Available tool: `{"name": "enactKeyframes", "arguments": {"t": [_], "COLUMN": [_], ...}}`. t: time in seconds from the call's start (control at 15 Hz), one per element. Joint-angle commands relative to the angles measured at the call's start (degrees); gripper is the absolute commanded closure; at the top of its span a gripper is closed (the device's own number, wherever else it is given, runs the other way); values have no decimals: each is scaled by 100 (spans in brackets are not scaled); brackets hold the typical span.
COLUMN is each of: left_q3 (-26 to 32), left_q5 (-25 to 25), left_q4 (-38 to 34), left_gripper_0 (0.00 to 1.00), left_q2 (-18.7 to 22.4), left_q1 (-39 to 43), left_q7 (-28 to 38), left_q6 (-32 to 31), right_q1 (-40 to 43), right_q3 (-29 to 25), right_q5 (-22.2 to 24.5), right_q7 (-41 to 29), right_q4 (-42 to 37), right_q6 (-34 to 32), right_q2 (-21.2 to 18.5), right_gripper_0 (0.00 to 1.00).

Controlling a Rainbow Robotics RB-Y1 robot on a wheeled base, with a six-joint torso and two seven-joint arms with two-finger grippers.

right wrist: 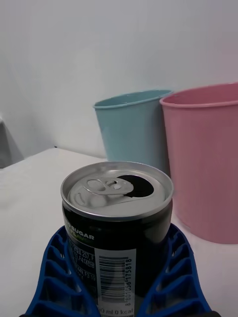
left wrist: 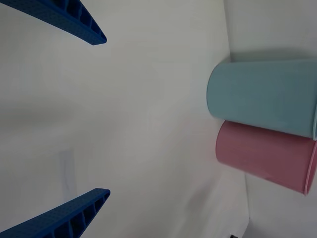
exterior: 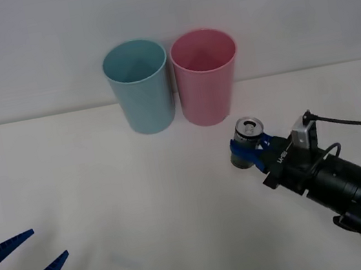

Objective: Grasp the object on the table and drop it into the matching bin: aluminum can to the light blue bin, PET bottle to the pink bin.

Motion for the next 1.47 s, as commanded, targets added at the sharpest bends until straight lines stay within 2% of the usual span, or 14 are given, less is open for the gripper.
{"name": "enactKeyframes", "arguments": {"t": [0.07, 0.4, 0.73, 0.93, 1.2, 1.47], "left_q3": [0, 0, 0, 0, 0, 0], "left_q5": [0, 0, 0, 0, 0, 0], "left_q4": [0, 0, 0, 0, 0, 0], "left_gripper_0": [0, 0, 0, 0, 0, 0], "left_q2": [0, 0, 0, 0, 0, 0], "left_q1": [0, 0, 0, 0, 0, 0], "left_q7": [0, 0, 0, 0, 0, 0], "left_q6": [0, 0, 0, 0, 0, 0], "right_q1": [-168, -749, -1504, -1988, -2638, -3473], "right_q3": [-3, 15, 182, 516, 1166, 1421], "right_q5": [0, 0, 18, 150, 396, 695], "right_q7": [-552, -1308, -1484, -1528, -1598, -1625], "right_q4": [-288, -438, -438, -438, -359, 450], "right_q6": [17, -27, 25, 474, 1432, 1476], "right_q2": [-146, -243, -330, -497, -638, -506], "right_gripper_0": [100, 100, 100, 100, 100, 100]}}
